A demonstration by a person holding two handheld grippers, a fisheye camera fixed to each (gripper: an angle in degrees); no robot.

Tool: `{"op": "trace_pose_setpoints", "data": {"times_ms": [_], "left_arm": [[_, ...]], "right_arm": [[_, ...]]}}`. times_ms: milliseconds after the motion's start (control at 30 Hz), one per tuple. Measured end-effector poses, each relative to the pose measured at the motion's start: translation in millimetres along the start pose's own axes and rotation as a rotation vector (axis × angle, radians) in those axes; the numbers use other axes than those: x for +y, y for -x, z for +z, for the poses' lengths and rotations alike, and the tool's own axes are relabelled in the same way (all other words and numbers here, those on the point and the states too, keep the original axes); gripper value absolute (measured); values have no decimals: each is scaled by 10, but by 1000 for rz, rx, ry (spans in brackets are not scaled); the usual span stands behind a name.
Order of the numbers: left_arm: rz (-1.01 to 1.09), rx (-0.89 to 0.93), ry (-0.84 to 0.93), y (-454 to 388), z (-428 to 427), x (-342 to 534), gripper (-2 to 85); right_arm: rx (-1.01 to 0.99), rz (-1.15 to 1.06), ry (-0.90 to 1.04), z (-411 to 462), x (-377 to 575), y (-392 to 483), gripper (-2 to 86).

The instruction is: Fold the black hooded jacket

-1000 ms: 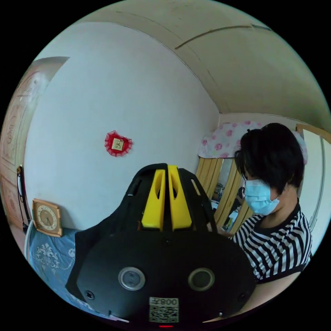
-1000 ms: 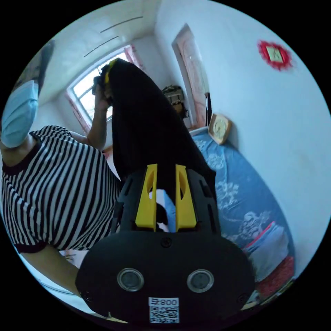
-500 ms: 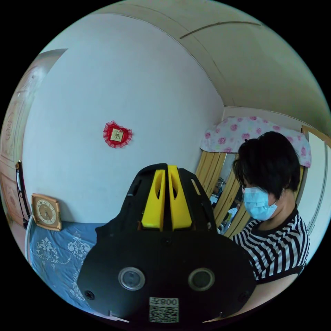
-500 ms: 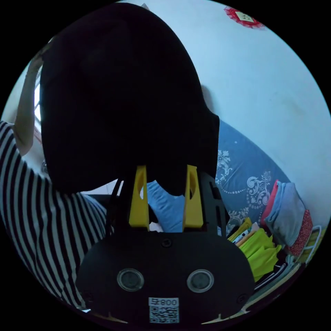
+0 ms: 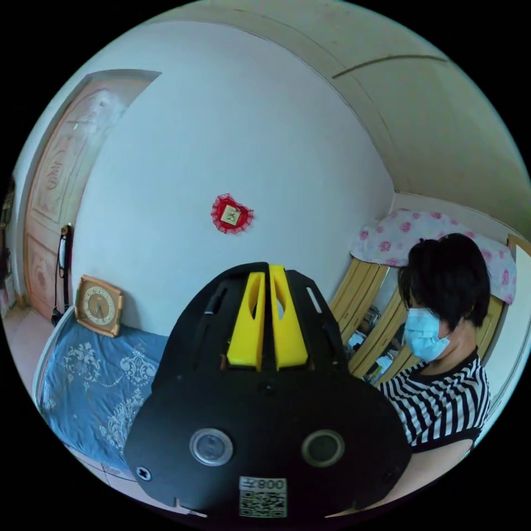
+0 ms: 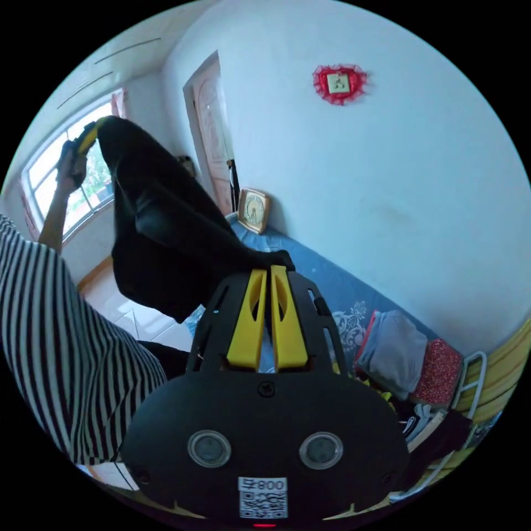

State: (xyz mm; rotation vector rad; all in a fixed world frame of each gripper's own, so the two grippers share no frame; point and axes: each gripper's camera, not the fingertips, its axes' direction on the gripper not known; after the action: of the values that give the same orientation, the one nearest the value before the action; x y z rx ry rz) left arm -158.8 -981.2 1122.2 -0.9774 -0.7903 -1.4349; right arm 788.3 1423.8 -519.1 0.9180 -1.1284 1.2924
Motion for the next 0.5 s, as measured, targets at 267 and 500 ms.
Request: {"op": "trace_pose_setpoints", "data": {"times_ms": [267, 500], "left_arm": [[-58, -128, -66, 568, -665, -96, 18], [-31, -231, -110, 1116, -945, -286, 19]], "right_arm": [[-154, -244, -127, -778, -86, 227, 9], [-268, -341, -218, -1025, -226, 137, 8]]}}
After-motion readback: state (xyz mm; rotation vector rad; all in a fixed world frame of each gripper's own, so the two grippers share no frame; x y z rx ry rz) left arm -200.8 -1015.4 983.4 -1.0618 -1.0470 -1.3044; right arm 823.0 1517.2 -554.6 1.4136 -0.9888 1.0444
